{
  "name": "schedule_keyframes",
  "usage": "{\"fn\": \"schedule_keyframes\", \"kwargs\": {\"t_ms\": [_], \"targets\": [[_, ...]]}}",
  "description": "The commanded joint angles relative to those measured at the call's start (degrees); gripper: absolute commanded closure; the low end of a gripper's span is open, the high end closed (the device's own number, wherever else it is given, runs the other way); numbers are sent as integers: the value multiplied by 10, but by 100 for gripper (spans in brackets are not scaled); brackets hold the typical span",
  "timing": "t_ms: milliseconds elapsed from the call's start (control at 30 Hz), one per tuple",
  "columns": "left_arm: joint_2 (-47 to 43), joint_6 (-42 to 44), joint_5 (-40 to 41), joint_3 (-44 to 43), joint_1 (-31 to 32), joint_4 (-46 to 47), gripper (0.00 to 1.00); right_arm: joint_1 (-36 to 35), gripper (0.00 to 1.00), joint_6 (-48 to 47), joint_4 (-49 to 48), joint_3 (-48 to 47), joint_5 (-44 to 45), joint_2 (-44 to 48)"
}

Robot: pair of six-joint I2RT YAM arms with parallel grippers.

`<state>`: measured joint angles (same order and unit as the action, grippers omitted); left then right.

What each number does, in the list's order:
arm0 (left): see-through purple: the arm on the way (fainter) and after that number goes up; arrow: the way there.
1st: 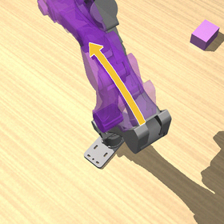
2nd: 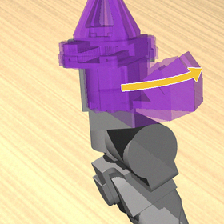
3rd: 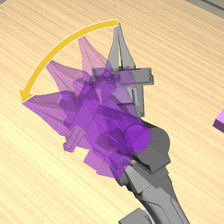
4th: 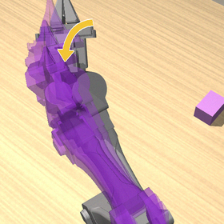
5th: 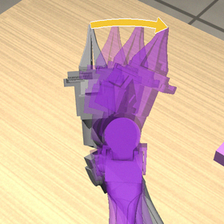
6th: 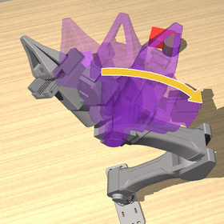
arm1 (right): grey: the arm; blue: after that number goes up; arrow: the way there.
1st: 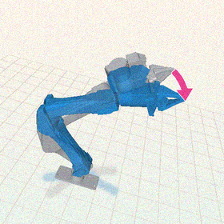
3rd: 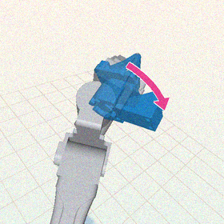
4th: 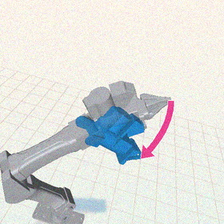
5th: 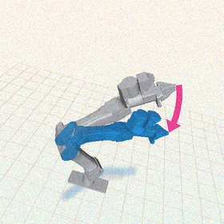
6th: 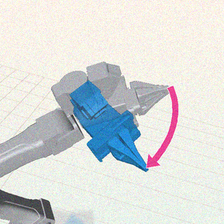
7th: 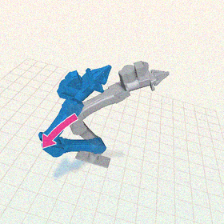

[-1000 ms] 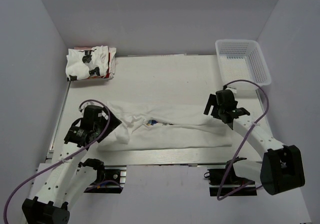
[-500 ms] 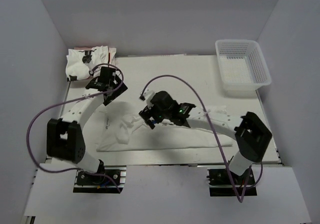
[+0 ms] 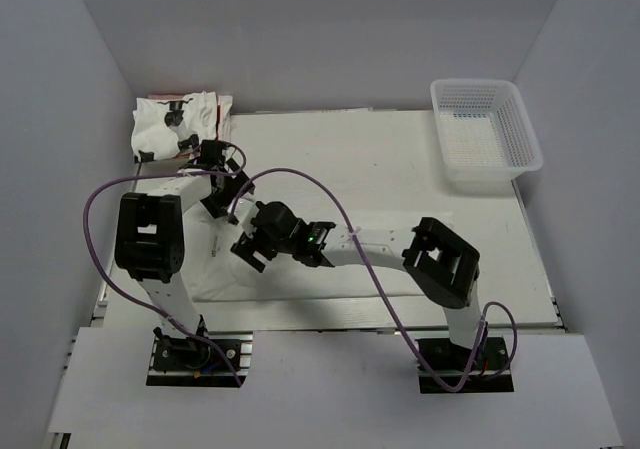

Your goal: Fold and stack the t-shirts

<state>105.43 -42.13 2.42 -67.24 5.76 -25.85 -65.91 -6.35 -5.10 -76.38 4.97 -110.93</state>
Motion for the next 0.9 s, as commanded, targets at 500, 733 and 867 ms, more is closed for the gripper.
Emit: {"fn": "schedule_keyframes", "kwargs": {"t_ms": [500,733,867], "targets": [[0,22,-28,72,-23,42,0,-14,85,85,-55,-142,213,-145],[-6,28,-15,78,-35,42,0,-22,96,154,-52,57,203,22],[-6,33,-9,84,-40,42,1,-27,87,201,-29,162,186,117]]}}
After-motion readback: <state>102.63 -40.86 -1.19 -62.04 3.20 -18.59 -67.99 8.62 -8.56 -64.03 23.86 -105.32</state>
